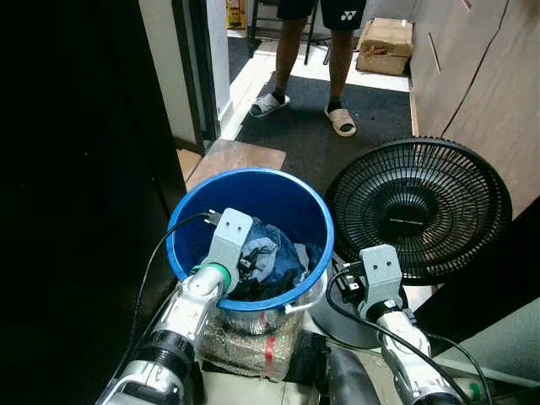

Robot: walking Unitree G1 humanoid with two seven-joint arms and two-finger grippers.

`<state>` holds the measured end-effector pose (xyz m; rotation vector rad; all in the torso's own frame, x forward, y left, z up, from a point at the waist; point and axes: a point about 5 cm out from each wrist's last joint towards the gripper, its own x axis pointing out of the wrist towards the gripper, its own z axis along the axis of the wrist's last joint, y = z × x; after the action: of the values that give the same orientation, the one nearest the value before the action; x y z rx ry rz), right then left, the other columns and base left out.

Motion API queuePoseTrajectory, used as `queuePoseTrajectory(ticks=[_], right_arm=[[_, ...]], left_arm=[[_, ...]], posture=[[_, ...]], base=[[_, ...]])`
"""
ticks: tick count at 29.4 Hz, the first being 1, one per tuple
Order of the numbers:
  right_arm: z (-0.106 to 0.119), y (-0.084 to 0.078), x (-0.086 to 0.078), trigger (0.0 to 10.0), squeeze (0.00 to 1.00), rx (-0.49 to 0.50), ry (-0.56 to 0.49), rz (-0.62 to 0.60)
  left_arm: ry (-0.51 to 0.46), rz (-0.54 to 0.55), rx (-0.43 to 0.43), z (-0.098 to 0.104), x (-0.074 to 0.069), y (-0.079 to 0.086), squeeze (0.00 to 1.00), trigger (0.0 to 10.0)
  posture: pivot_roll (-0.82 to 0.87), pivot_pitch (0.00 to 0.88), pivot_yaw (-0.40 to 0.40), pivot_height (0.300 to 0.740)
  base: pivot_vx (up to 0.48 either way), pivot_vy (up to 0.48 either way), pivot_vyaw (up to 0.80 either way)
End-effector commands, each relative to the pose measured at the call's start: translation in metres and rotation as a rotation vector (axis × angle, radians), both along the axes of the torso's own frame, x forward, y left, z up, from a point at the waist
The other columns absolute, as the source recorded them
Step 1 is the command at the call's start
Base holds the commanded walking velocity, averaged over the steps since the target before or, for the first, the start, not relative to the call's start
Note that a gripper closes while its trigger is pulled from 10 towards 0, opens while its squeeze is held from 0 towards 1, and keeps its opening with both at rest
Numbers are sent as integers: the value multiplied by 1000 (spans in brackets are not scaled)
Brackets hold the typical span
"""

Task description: Clothes washing

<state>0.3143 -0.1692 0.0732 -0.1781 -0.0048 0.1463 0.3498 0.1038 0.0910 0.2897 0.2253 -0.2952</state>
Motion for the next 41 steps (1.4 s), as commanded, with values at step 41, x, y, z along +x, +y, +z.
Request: queuePoseTrajectory(ticks=[41], right_arm=[[-1,6,-4,10000,0,18,14,0]], left_arm=[[-47,73,-249,20,-18,17,0,10000]], posture=[[56,201,23,577]], base=[[0,0,0]])
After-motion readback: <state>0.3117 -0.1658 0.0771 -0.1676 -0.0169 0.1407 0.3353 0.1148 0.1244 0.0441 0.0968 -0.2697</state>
